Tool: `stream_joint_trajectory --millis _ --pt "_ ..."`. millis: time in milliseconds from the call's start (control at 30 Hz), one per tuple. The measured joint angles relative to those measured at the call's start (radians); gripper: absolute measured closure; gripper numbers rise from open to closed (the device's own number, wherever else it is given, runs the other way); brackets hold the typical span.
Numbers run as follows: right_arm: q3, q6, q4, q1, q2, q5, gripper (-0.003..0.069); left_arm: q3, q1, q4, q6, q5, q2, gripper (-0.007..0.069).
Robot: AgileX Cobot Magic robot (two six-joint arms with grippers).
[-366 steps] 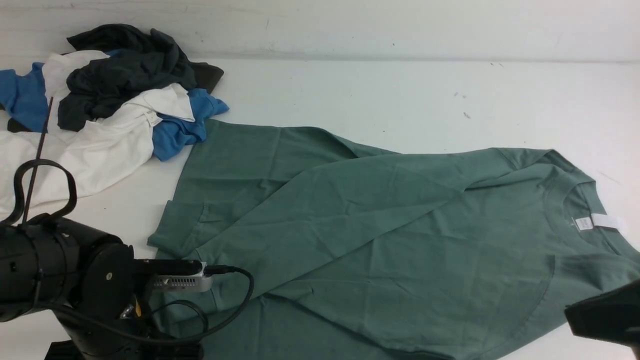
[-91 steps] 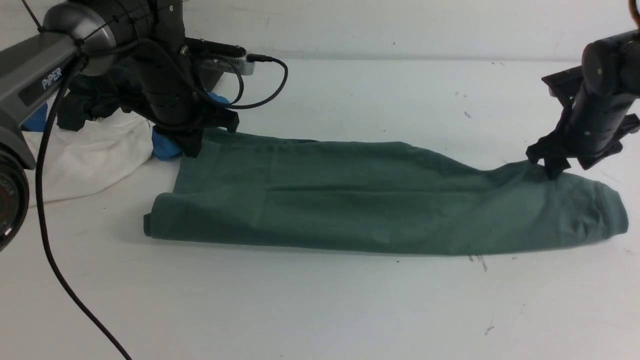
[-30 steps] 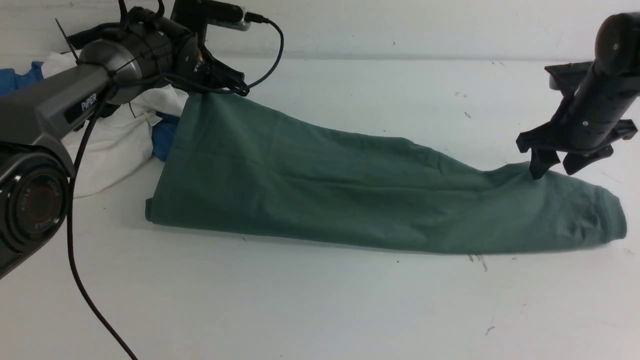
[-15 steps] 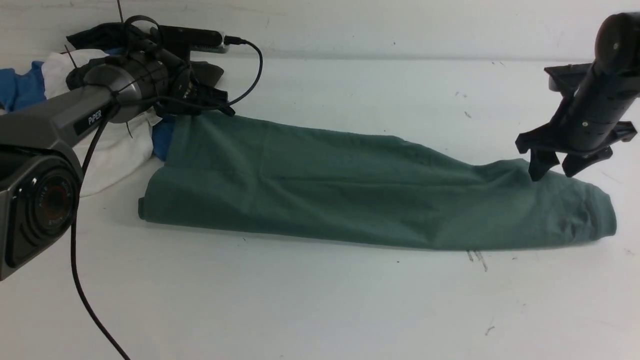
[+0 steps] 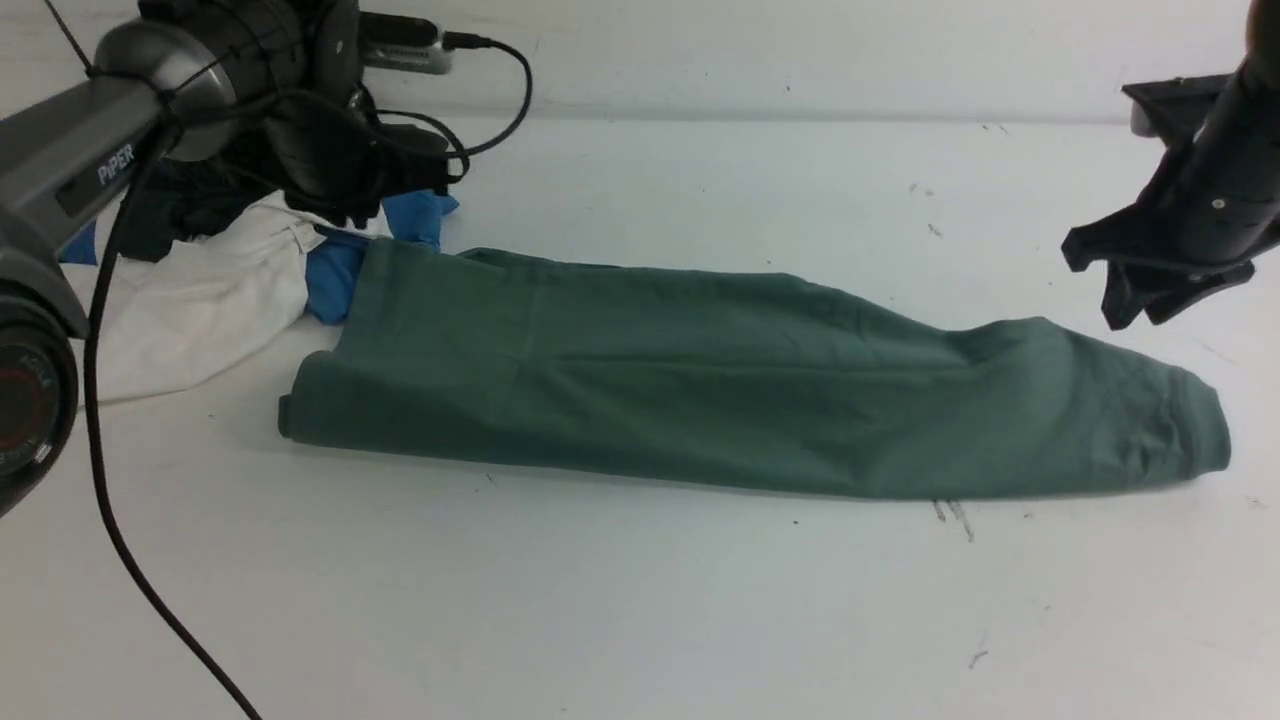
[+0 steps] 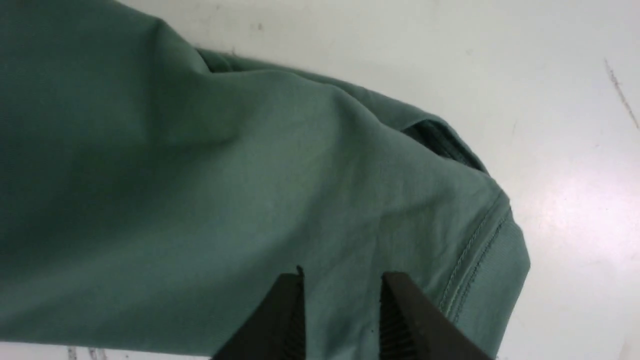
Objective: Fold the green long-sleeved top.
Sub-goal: Use both arms to drag the lower edge of the fabric forward and fold it over the upper edge
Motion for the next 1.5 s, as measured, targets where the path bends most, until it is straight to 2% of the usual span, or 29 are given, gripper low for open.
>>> stream_joint_trajectory --millis 67,133,267,367,500,567,600,667,700,767,833,900,933,967,1000,1033,1100,1233,1500 --pt "0.025 -0.010 0.011 -0.022 0.001 0.000 0.0597 0.005 -0.023 -0.086 0.095 0.064 0.011 0.0622" --pt "0.059 -0.014 0.032 -0.059 0.001 0.000 0.0647 0.010 -0.040 -0.139 0.161 0.117 0.037 0.0629" --pt "0.100 -0.003 0.089 -0.142 -0.002 0.000 0.0668 0.013 -0.046 -0.170 0.206 0.162 0.075 0.0629" --pt "0.143 0.007 0.147 -0.208 -0.012 0.000 0.0652 0.018 -0.046 -0.170 0.219 0.165 0.112 0.0629" --pt "0.154 0.005 0.170 -0.219 -0.011 0.000 0.0575 0.018 -0.045 -0.170 0.221 0.165 0.153 0.0629" --pt "0.154 0.002 0.186 -0.218 -0.010 -0.003 0.0475 0.016 -0.045 -0.170 0.225 0.164 0.163 0.0629" --pt "0.154 0.002 0.186 -0.218 -0.010 -0.004 0.0466 0.016 -0.045 -0.170 0.225 0.164 0.163 0.0629" --pt "0.154 0.012 0.185 -0.218 0.001 -0.030 0.0349 0.009 -0.045 -0.170 0.225 0.165 0.168 0.0629" --pt "0.154 0.014 0.183 -0.218 0.002 -0.032 0.0341 0.009 -0.045 -0.170 0.225 0.165 0.168 0.0629" --pt "0.153 0.039 0.166 -0.218 0.022 -0.042 0.0268 0.009 -0.045 -0.170 0.225 0.166 0.168 0.0629" --pt "0.153 0.048 0.151 -0.218 0.039 -0.051 0.0251 0.009 -0.045 -0.170 0.225 0.166 0.168 0.0629" --pt "0.153 0.050 0.144 -0.218 0.048 -0.056 0.0263 0.009 -0.045 -0.170 0.225 0.166 0.168 0.0629" --pt "0.152 0.044 0.143 -0.218 0.061 -0.062 0.0341 0.008 -0.045 -0.170 0.225 0.167 0.168 0.0629" --pt "0.152 0.042 0.143 -0.218 0.063 -0.062 0.0341 0.008 -0.045 -0.170 0.225 0.167 0.168 0.0629" --pt "0.152 0.024 0.143 -0.218 0.067 -0.064 0.0473 0.008 -0.045 -0.170 0.226 0.168 0.168 0.0629" --pt "0.152 0.022 0.142 -0.218 0.068 -0.064 0.0489 0.008 -0.045 -0.170 0.226 0.168 0.168 0.0629" --pt "0.152 0.010 0.133 -0.218 0.068 -0.061 0.0613 0.008 -0.045 -0.170 0.226 0.168 0.169 0.0629" --pt "0.151 0.012 0.105 -0.224 0.068 -0.035 0.0666 0.008 -0.045 -0.170 0.227 0.168 0.169 0.0629" --pt "0.148 0.041 0.086 -0.236 0.066 -0.016 0.0671 0.008 -0.044 -0.170 0.228 0.170 0.168 0.0629"
